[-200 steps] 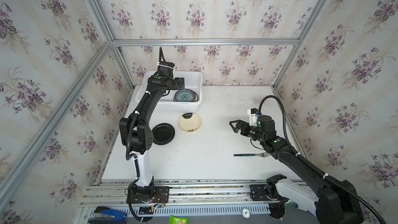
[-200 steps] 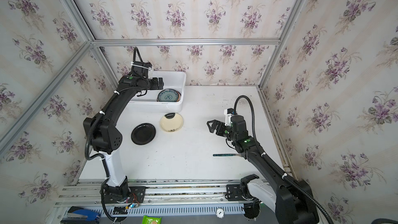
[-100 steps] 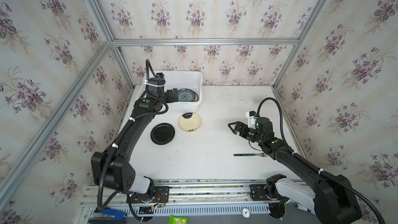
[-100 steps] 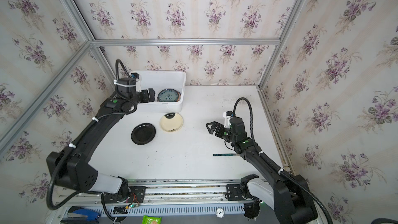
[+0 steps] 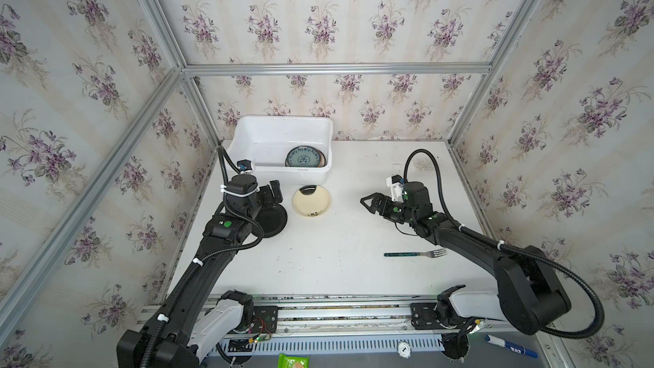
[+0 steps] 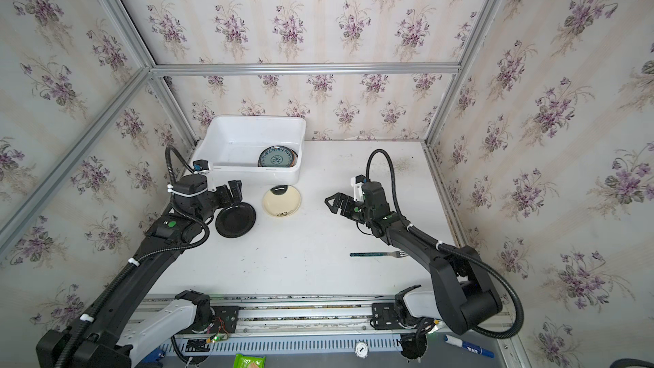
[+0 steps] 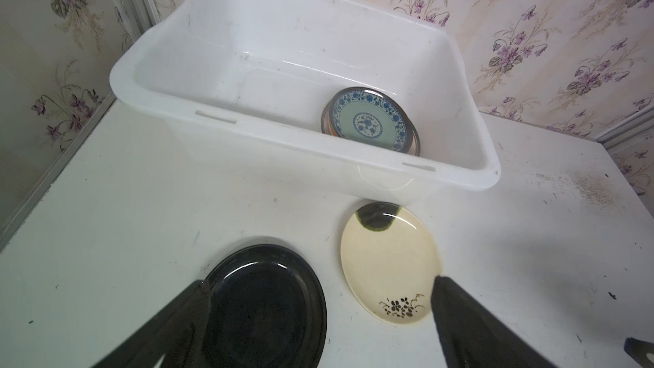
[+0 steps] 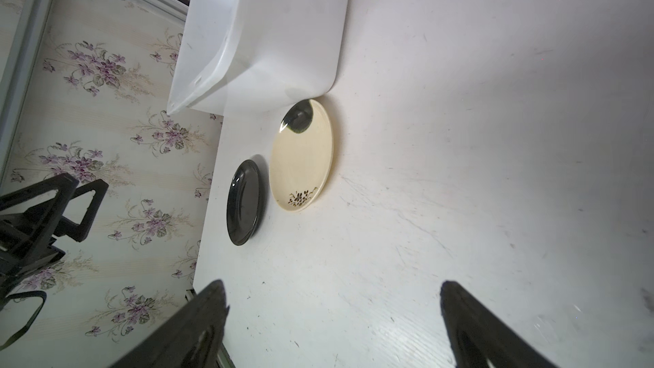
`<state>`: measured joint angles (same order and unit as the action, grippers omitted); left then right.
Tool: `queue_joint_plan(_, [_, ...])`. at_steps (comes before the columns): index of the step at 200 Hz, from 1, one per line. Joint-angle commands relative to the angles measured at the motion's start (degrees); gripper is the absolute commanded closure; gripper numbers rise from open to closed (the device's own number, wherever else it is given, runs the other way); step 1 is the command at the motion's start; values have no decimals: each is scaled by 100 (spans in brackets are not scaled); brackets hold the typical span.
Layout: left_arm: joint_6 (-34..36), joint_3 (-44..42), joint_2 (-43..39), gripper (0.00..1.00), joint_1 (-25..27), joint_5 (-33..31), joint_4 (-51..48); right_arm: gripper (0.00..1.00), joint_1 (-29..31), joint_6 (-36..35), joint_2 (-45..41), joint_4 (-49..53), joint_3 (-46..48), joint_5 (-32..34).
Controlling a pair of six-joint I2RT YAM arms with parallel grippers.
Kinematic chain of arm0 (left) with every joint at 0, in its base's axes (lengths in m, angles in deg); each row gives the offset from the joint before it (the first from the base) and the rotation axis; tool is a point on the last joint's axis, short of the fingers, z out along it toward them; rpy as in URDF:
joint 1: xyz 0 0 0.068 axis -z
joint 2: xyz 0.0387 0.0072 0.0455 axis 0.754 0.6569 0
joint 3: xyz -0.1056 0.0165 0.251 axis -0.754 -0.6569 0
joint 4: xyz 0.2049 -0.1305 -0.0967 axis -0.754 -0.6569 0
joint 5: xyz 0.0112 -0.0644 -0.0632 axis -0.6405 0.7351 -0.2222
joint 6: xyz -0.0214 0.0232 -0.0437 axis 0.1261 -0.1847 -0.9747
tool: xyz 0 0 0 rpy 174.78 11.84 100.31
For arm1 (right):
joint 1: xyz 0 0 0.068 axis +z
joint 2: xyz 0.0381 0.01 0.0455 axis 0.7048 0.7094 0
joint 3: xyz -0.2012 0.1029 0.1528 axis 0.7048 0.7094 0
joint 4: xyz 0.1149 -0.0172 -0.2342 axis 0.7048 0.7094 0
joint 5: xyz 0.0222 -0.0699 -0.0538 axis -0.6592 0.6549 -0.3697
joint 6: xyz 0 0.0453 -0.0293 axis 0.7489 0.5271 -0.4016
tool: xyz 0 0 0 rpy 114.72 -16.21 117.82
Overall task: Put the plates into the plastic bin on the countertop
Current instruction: 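Withdraw the left gripper from the bin while the right gripper approaches the cream plate, then lower the right gripper onto the cream plate rim and close it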
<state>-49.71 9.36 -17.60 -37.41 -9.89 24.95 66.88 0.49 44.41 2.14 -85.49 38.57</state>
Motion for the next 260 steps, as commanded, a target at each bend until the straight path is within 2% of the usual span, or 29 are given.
queue_joint_plan(1, [-355, -338, -240, 0, -15, 327, 249, 5, 159, 85, 444, -486, -325, -177])
queue_joint_plan(53, [-676, -941, -607, 0, -62, 690, 336, 10, 464, 269, 1708, -715, -1077, -415])
queue_joint_plan(103, [-918, -1239, -462, 0, -89, 1245, 656, 19, 577, 226, 2532, -580, -1749, -459])
queue_joint_plan(133, [-944, -1321, -416, 0, -132, 1306, 699, 25, 665, 256, 2954, -517, -2140, -431])
queue_joint_plan(151, [-953, -1356, -454, 0, -159, 1340, 694, 36, 668, 326, 3155, -480, -2301, -342])
queue_joint_plan(206, [-996, -1579, -687, 1, -265, 1335, 720, 43, 718, 165, 3682, -405, -2705, -288])
queue_joint_plan(260, [-1032, -1704, -585, 1, -370, 1294, 799, 50, 764, 393, 4060, -347, -3103, -476])
